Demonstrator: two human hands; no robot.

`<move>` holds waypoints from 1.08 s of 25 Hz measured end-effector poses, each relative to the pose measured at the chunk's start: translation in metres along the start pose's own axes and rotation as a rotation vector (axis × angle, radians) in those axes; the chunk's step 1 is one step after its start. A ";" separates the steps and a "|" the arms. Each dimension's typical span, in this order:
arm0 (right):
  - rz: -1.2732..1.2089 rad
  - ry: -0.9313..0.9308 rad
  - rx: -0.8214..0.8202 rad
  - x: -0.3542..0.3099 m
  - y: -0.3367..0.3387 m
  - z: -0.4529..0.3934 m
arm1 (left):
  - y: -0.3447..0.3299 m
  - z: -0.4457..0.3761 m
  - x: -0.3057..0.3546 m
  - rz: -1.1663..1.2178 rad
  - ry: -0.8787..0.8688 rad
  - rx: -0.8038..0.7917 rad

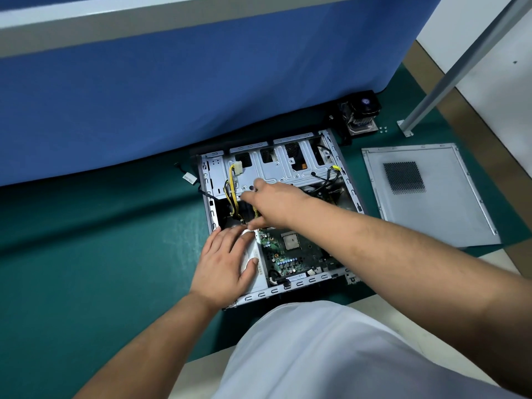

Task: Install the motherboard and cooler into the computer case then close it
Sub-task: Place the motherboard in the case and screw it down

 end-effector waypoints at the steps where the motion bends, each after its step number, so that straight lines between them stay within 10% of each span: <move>1: -0.006 0.058 0.000 0.000 0.002 0.002 | 0.000 0.000 0.000 0.002 -0.002 0.000; 21: -0.199 -0.069 0.147 0.030 0.005 0.017 | 0.006 -0.007 0.006 0.058 0.060 -0.001; 27: -0.892 -0.484 0.385 0.115 -0.015 0.117 | 0.000 -0.075 0.056 0.884 0.541 -0.011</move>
Point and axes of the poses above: each hand's wrist, its own z-axis away from the middle knuckle, its own y-axis out of the back of the hand, x = y × z, the point moved 5 cm from there along -z, towards the middle knuckle, and after that the axes turned 9 degrees about z, right-handed, at the moved point
